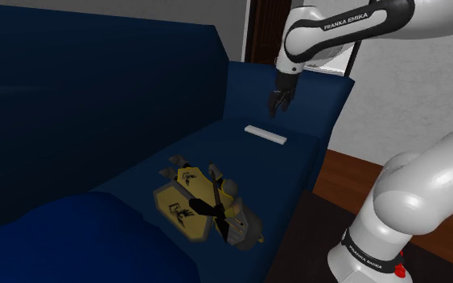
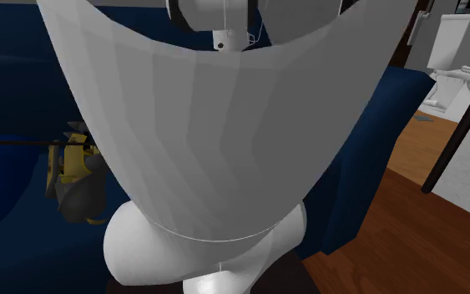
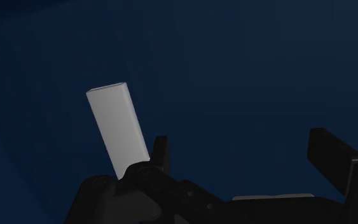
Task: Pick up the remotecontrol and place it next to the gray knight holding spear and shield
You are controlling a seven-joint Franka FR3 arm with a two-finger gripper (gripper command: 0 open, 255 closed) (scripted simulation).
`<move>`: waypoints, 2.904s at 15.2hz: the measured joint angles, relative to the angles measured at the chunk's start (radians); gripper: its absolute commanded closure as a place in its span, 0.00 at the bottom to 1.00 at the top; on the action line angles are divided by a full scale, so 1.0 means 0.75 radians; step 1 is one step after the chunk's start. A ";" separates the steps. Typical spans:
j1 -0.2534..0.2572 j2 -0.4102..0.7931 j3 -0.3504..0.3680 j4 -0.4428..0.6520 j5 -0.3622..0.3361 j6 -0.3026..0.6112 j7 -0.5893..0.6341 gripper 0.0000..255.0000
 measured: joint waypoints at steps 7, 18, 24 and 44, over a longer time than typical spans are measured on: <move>-0.004 0.357 -0.168 0.143 0.108 0.184 -0.237 0.00; -0.074 0.866 -0.251 0.428 0.409 0.304 -0.582 0.00; -0.082 0.923 -0.240 0.401 0.447 0.381 -0.609 0.00; -0.080 0.903 -0.244 0.411 0.434 0.354 -0.601 1.00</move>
